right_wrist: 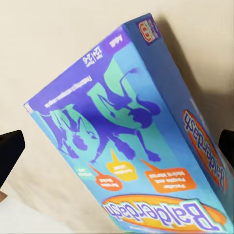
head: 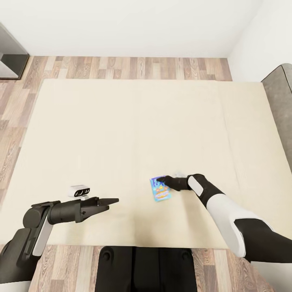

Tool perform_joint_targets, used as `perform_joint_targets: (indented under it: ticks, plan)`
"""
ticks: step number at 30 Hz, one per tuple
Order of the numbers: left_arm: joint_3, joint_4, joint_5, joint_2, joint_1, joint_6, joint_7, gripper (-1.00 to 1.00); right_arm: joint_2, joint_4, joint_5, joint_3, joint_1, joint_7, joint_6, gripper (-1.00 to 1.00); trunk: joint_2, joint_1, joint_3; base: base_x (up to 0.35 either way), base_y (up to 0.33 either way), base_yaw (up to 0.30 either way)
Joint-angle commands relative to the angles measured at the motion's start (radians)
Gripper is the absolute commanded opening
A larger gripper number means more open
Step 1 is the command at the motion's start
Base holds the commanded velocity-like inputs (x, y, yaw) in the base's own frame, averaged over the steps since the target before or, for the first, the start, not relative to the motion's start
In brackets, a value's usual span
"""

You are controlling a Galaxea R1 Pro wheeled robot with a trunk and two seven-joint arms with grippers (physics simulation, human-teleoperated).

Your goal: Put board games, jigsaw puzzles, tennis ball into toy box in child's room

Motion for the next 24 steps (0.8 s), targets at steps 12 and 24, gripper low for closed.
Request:
perform_joint_targets:
  ticks: [12,24]
  plan:
    - [-0.001,0.000,-0.002,-0.002,0.000,0.011,-0.004,1.00,-0.004,-0.009,0.000,0.005,0.047,0.122,0.013,1.00,-0.002,0.001,-0.001,0.000,0.000,0.000]
    - [-0.001,0.000,-0.005,-0.002,0.000,0.010,-0.004,1.00,-0.004,-0.011,0.001,0.004,0.050,0.133,0.034,1.00,-0.002,0.001,-0.001,0.000,0.000,0.000]
